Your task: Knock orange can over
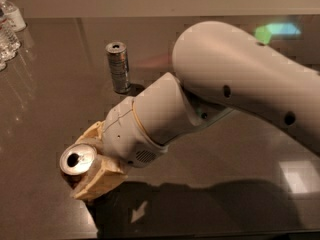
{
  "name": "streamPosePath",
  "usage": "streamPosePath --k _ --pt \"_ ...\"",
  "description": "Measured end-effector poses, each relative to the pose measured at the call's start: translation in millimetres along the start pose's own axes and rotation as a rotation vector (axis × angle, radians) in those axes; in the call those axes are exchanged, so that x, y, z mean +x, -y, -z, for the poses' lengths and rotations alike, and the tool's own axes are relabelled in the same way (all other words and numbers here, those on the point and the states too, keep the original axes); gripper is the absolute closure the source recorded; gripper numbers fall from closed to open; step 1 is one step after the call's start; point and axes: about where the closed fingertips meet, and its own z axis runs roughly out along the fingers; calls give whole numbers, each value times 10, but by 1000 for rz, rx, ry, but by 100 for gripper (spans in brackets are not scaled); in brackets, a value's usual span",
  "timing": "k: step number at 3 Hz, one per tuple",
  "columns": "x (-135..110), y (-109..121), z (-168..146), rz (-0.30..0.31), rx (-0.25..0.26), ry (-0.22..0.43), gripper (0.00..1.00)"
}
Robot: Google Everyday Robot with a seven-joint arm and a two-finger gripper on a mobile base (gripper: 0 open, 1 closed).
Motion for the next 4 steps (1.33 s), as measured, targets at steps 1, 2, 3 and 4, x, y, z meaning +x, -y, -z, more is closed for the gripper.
streamPosePath --k 1,2,3,4 --pt "-18 42 311 -20 4 -69 100" --pt "77 109 691 -85 -24 -179 100" --pt "234 135 995 -146 -65 -298 100" --pt "426 167 1205 -196 -100 -421 100"
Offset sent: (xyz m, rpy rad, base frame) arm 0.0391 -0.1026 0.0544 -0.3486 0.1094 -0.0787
